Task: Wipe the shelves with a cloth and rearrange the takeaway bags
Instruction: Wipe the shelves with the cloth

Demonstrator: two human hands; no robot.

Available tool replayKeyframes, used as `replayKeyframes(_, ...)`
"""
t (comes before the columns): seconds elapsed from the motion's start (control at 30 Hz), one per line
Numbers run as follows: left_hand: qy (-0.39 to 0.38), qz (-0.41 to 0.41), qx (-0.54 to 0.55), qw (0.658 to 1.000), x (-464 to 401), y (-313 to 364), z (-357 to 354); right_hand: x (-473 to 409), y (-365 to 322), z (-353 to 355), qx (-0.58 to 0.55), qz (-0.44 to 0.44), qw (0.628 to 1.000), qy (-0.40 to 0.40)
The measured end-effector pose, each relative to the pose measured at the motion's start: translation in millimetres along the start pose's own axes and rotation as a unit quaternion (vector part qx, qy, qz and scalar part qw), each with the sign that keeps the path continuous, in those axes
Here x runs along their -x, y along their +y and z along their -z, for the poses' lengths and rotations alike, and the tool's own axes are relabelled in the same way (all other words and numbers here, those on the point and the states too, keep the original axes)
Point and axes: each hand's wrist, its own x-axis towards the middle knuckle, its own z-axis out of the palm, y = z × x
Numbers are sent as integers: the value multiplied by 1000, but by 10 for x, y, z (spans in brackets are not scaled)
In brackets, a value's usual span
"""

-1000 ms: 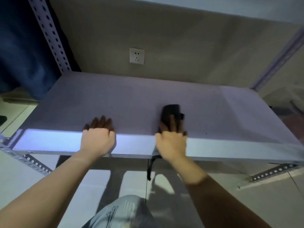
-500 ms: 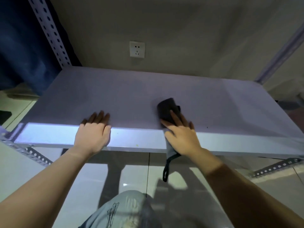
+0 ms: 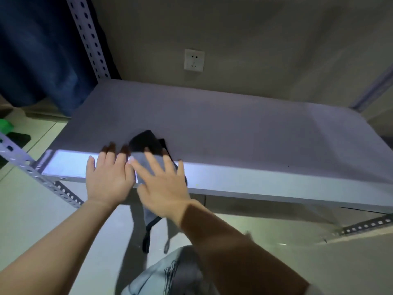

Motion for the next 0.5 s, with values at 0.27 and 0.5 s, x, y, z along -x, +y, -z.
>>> replayKeyframes(0.27,-15,13,-6,1000,-33,-9,-53,-36,402,140,4,-43,999,19)
replayKeyframes(0.5,-48,10,-1,999,33,272,66,471,1560,442,29,-170,983,55)
